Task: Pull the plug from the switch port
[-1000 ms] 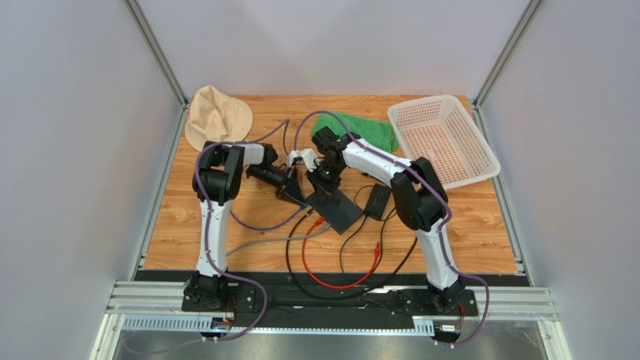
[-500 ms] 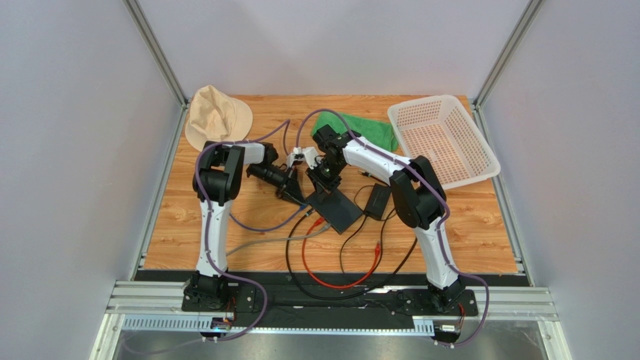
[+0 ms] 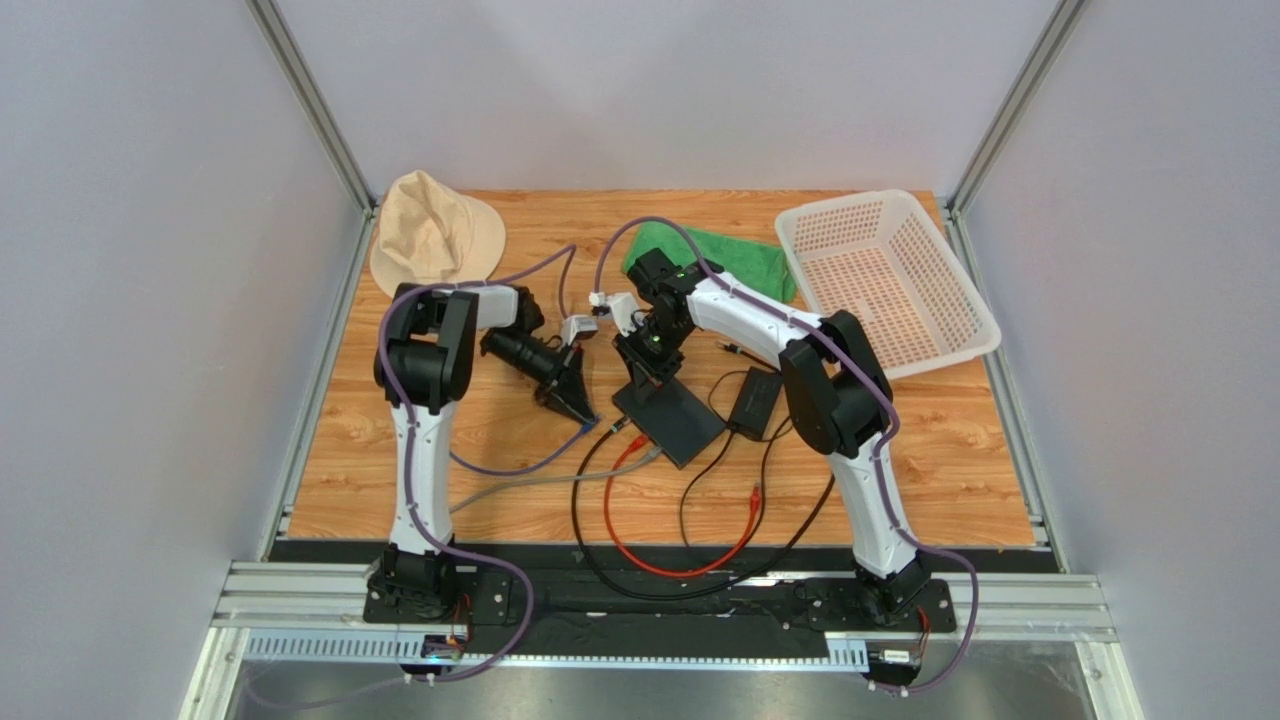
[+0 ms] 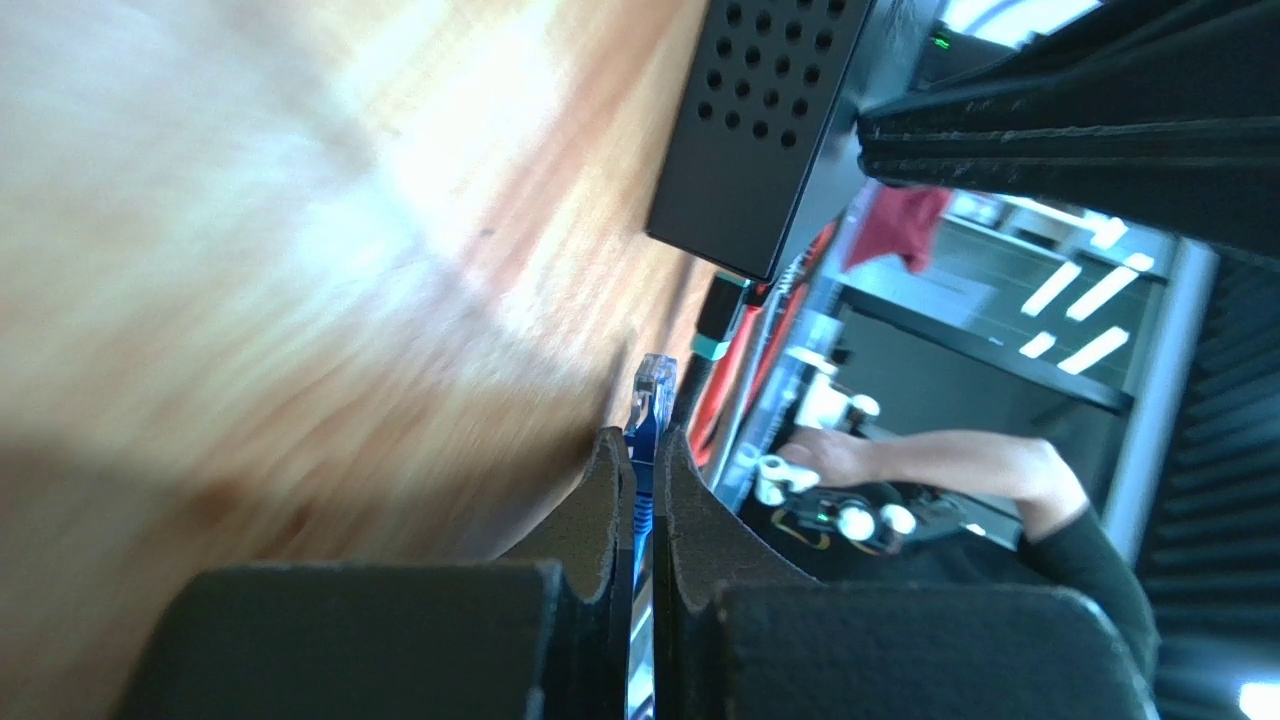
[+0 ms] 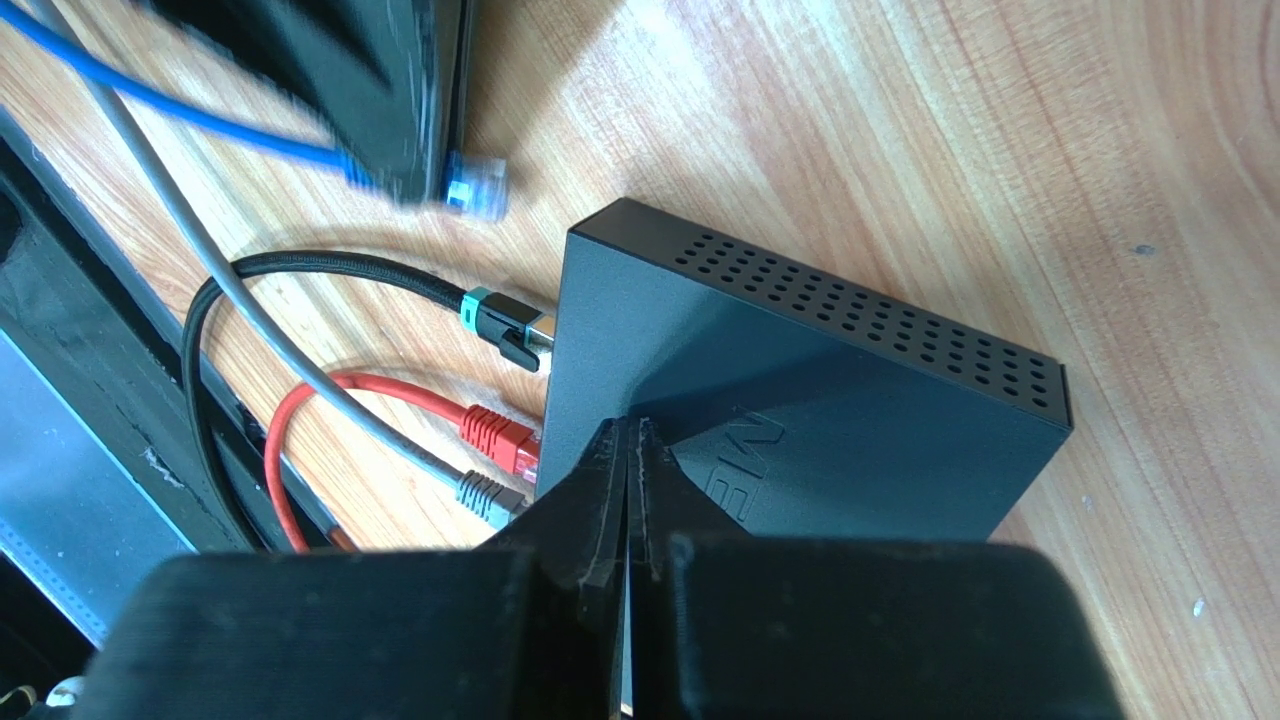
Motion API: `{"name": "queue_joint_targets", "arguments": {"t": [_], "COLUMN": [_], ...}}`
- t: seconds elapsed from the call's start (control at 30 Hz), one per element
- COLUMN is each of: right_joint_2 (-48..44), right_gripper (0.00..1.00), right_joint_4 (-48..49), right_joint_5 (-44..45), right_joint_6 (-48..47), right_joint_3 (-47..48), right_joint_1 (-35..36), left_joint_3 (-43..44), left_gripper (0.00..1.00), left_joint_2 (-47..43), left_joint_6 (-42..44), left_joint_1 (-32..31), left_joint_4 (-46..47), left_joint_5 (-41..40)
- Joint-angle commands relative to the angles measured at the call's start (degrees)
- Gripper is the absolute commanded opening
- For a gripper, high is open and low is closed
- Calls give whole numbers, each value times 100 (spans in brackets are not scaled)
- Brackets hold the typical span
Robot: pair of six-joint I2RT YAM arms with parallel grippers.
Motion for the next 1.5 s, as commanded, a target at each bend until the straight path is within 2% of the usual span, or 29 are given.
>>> {"name": "queue_joint_targets", "arguments": {"t": [0.0, 0.07, 0.17, 0.2, 0.27, 0.3, 0.37, 0.4, 0.43, 0.47, 0.5, 0.57, 0.6, 0.63, 0.67, 0.73, 0.77, 0.83, 0.87, 0.93, 0.97, 1.0, 1.1, 1.27, 1.47], "right_joint_2": [739, 739, 765, 765, 756, 730, 669, 651, 625, 564, 554, 467, 423, 379, 257, 81, -129, -385, -630, -869, -1078, -1185, -1458, -1756, -2240], "right_gripper": [0, 0, 0, 0, 0, 0, 0, 0, 0, 0, 0, 0, 0, 0, 0, 0, 0, 0, 0, 0, 0, 0, 0, 0, 0], "right_joint_4": [126, 161, 179, 187, 179, 170, 205, 205, 222, 223, 231, 231, 231, 223, 205, 188, 188, 196, 205, 231, 249, 284, 363, 416, 486], "right_joint_5": [1342, 1360, 1386, 1404, 1447, 1456, 1483, 1483, 1483, 1492, 1492, 1492, 1500, 1509, 1483, 1439, 1421, 1316, 1298, 1237, 1237, 1263, 1394, 1615, 1571], "right_joint_6": [-310, -319, -337, -328, -346, -389, -416, -425, -425, -433, -442, -460, -460, -442, -442, -425, -416, -433, -468, -512, -556, -591, -758, -768, -724], "right_joint_3": [-309, -257, -143, -55, 16, 51, 60, 51, 51, 51, 43, 60, 121, 174, 235, 480, 569, 718, 710, 649, 501, 378, -123, -748, -1354], "right_joint_1": [-87, -96, -122, -139, -148, -157, -166, -166, -175, -175, -183, -192, -192, -201, -192, -192, -201, -210, -219, -219, -219, -219, -219, -376, -403], "left_joint_3": [698, 953, 1866, 2478, 3201, 3979, 4730, 5387, 5663, 5996, 6061, 5774, 5554, 5273, 4574, 3658, 2739, 1987, 1383, 939, 633, 525, 243, -64, -30], "left_gripper": [0, 0, 0, 0, 0, 0, 0, 0, 0, 20, 30, 47, 49, 52, 57, 58, 59, 55, 41, 21, 5, 0, 0, 0, 0], "left_joint_2": [-587, -878, -826, -739, -283, -98, 482, 658, 955, 1054, 1107, 951, 584, 363, 82, -788, -1060, -1668, -1800, -1916, -1889, -1750, -1451, -1248, -1028], "left_joint_6": [89, 19, 150, 220, 466, 528, 590, 590, 581, 555, 546, 503, 354, 240, 117, -480, -665, -851, -851, -597, -553, -587, -736, -1246, -1572], "left_joint_1": [203, 309, 423, 450, 546, 590, 748, 801, 880, 898, 907, 898, 898, 898, 898, 855, 828, 671, 591, 372, 319, 266, 46, -384, -543], "left_joint_4": [-383, -374, -585, -829, -1381, -1568, -2033, -2140, -2219, -2298, -2290, -2099, -1975, -1835, -1442, -530, -245, 143, 379, 434, 434, 452, 618, 1453, 1779], "left_joint_5": [-718, -1218, -1894, -2063, -2431, -2530, -2827, -2934, -3170, -3294, -3400, -3226, -3007, -2431, -2112, -1349, -1135, -792, -773, -659, -650, -650, -641, -1001, -1432]}}
